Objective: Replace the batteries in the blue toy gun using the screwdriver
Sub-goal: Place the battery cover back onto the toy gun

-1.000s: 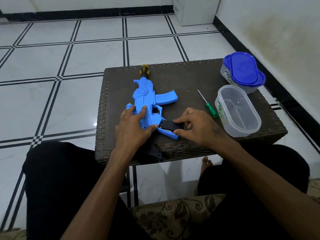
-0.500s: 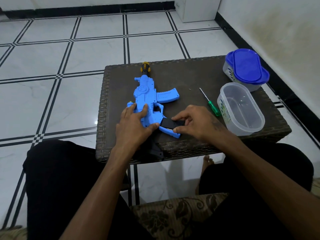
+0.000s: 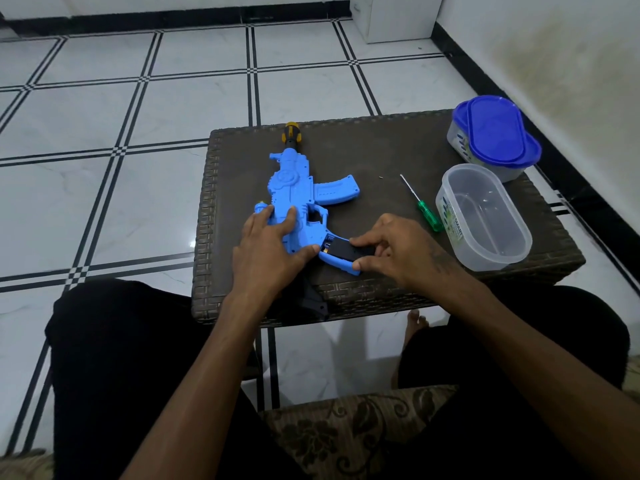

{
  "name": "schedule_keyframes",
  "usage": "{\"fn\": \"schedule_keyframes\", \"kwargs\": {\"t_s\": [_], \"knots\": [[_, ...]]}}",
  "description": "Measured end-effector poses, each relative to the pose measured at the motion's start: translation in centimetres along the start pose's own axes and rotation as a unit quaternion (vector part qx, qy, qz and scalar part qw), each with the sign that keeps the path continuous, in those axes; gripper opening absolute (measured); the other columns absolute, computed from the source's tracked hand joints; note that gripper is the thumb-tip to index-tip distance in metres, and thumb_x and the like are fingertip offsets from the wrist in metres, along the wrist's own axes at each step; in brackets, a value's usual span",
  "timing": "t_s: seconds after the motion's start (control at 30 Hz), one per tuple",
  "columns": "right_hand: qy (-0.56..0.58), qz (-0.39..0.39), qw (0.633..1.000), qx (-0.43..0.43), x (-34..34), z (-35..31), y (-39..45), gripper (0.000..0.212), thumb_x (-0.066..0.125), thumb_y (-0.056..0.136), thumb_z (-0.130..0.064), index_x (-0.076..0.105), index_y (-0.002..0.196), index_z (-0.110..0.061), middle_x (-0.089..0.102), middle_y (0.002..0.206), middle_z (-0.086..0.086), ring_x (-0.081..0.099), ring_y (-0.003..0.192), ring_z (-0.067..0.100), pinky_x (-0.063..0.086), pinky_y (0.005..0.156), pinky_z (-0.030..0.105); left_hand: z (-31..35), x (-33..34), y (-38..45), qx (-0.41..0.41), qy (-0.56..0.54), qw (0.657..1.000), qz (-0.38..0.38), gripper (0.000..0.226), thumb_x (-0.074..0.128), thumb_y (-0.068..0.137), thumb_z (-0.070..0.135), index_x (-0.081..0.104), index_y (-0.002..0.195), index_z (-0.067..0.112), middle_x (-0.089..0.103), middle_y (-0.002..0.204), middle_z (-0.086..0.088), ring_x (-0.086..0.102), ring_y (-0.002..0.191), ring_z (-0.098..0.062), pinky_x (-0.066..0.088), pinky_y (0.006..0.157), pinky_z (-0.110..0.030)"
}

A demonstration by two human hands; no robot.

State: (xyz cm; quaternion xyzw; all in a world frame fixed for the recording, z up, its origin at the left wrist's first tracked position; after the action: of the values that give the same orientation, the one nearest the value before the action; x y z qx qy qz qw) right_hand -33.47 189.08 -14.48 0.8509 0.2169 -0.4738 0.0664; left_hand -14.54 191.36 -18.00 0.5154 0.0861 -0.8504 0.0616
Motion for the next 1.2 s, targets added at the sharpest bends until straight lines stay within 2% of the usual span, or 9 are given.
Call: {"fn": "schedule_keyframes", "kwargs": {"t_s": [0.17, 0.33, 0.47, 0.57, 0.77, 0.83, 0.93, 1.07, 1.2], "knots": [[0.0, 0.009, 0.999, -0.033, 0.7, -0.5, 0.5, 0.048, 0.082, 0.076, -0.029, 0.07, 0.12, -0.018, 0.053, 0.093, -0.001, 0.053, 0.067, 0.008, 0.051, 0.081, 0.036, 0.1, 0.0, 0.0, 0.003, 0.002, 1.0, 0.001, 0.078, 0.062, 0.08, 0.062, 0.033, 0.148, 0.037, 0.02, 0.159, -0.003, 0.012, 0.147, -0.023, 0.028, 0.113, -0.054], [-0.006, 0.026, 0.997, -0.068, 0.7, -0.8, 0.8, 0.034, 0.075, 0.084, -0.029, 0.073, 0.115, -0.018, 0.059, 0.094, 0.002, 0.054, 0.076, 0.011, 0.05, 0.078, 0.034, 0.1, 0.0, 0.0, 0.002, 0.007, 1.0, -0.004, 0.078, 0.061, 0.081, 0.062, 0.031, 0.148, 0.038, 0.019, 0.16, -0.003, 0.012, 0.147, -0.023, 0.027, 0.114, -0.053], [0.042, -0.004, 0.997, -0.064, 0.8, 0.3, 0.2, 0.039, 0.071, 0.085, -0.004, 0.069, 0.122, -0.015, 0.053, 0.097, -0.003, 0.061, 0.073, 0.015, 0.047, 0.069, 0.013, 0.1, 0.0, 0.0, 0.003, -0.004, 1.0, 0.0, 0.078, 0.063, 0.08, 0.061, 0.033, 0.147, 0.038, 0.02, 0.159, -0.003, 0.012, 0.147, -0.023, 0.028, 0.114, -0.054], [0.1, -0.004, 0.993, -0.061, 0.7, 1.2, -0.1, 0.046, 0.07, 0.081, 0.008, 0.067, 0.122, -0.013, 0.051, 0.104, 0.001, 0.067, 0.072, 0.019, 0.054, 0.067, 0.018, 0.1, 0.0, 0.0, 0.002, -0.003, 1.0, -0.003, 0.078, 0.062, 0.08, 0.062, 0.033, 0.148, 0.038, 0.019, 0.159, -0.003, 0.012, 0.147, -0.023, 0.028, 0.113, -0.055], [0.096, 0.019, 0.995, -0.022, 0.2, 2.1, 0.4, 0.049, 0.079, 0.077, -0.004, 0.067, 0.121, -0.02, 0.057, 0.107, -0.005, 0.062, 0.088, 0.011, 0.051, 0.073, 0.016, 0.2, -0.1, 0.0, 0.004, -0.005, 1.0, 0.001, 0.077, 0.063, 0.08, 0.061, 0.033, 0.147, 0.038, 0.02, 0.159, -0.003, 0.013, 0.147, -0.024, 0.027, 0.114, -0.054], [0.106, 0.015, 0.994, -0.018, 0.5, 2.2, 0.6, 0.044, 0.08, 0.076, -0.003, 0.07, 0.117, -0.016, 0.063, 0.1, -0.005, 0.063, 0.082, 0.007, 0.053, 0.075, 0.02, 0.2, -0.2, 0.0, 0.003, -0.014, 1.0, 0.005, 0.077, 0.065, 0.079, 0.061, 0.036, 0.146, 0.037, 0.021, 0.159, -0.004, 0.013, 0.147, -0.024, 0.027, 0.114, -0.054], [0.11, 0.013, 0.994, -0.003, 0.6, 2.4, 0.9, 0.035, 0.079, 0.074, 0.001, 0.074, 0.107, -0.012, 0.063, 0.088, -0.008, 0.062, 0.069, 0.0, 0.053, 0.072, 0.016, 0.2, -0.2, 0.0, 0.002, -0.026, 1.0, 0.01, 0.076, 0.067, 0.078, 0.059, 0.039, 0.145, 0.036, 0.023, 0.158, -0.005, 0.014, 0.146, -0.024, 0.027, 0.114, -0.052], [0.114, 0.007, 0.993, 0.005, 0.6, 2.3, 1.4, 0.03, 0.078, 0.072, 0.005, 0.074, 0.097, -0.012, 0.062, 0.083, -0.006, 0.063, 0.068, 0.009, 0.054, 0.072, 0.024, 0.3, -0.3, -0.1, -0.002, -0.037, 0.999, 0.019, 0.075, 0.069, 0.077, 0.057, 0.041, 0.144, 0.035, 0.025, 0.157, -0.006, 0.016, 0.146, -0.024, 0.028, 0.115, -0.048], [0.114, 0.009, 0.993, -0.008, 0.8, 2.2, 1.4, 0.028, 0.077, 0.072, 0.006, 0.073, 0.094, -0.01, 0.06, 0.08, -0.01, 0.061, 0.067, 0.006, 0.053, 0.071, 0.023, 0.4, -0.2, 0.0, -0.006, -0.041, 0.999, 0.015, 0.073, 0.07, 0.079, 0.053, 0.042, 0.144, 0.034, 0.026, 0.156, -0.007, 0.017, 0.145, -0.026, 0.026, 0.115, -0.047]]}}
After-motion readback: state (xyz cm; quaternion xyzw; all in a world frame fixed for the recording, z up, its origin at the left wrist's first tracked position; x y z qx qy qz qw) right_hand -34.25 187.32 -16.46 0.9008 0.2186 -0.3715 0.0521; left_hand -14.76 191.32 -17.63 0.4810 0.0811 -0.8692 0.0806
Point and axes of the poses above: each hand's wrist, its own y-axis towards the middle knuckle, its own x-axis out of the palm, z = x × y, the point moved 10 cm from there along y, towards the middle knuckle
